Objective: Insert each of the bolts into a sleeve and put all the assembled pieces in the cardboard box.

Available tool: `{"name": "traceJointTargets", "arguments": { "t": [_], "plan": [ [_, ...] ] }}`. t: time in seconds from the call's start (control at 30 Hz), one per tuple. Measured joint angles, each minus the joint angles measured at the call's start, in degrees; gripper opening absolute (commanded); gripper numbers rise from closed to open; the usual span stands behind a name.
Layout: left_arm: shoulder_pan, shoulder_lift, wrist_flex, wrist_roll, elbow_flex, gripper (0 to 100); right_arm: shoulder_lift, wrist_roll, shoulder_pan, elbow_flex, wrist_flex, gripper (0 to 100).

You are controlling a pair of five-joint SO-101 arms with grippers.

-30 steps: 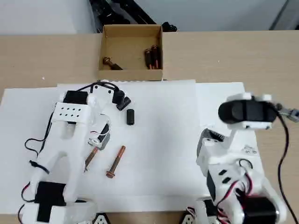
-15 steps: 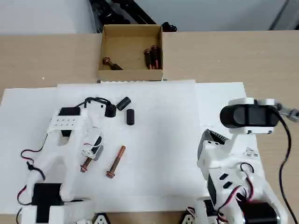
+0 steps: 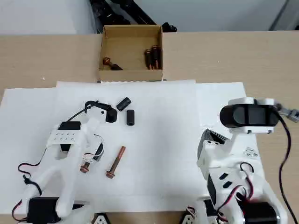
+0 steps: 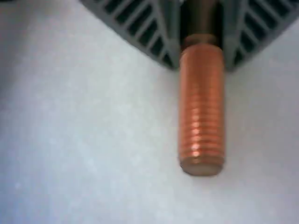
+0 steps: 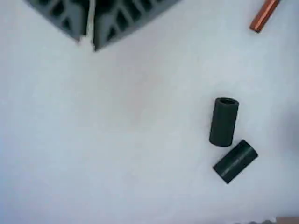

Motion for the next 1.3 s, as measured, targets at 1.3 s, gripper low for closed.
{"name": "traceJointTargets", "arguments": {
  "t": [1.3],
  "plan": [
    [-1.8,2.5,31.4,-52.0,-42.8,1,-0.4,0.0,0.0,0.0,0.0,0.8]
  ]
}}
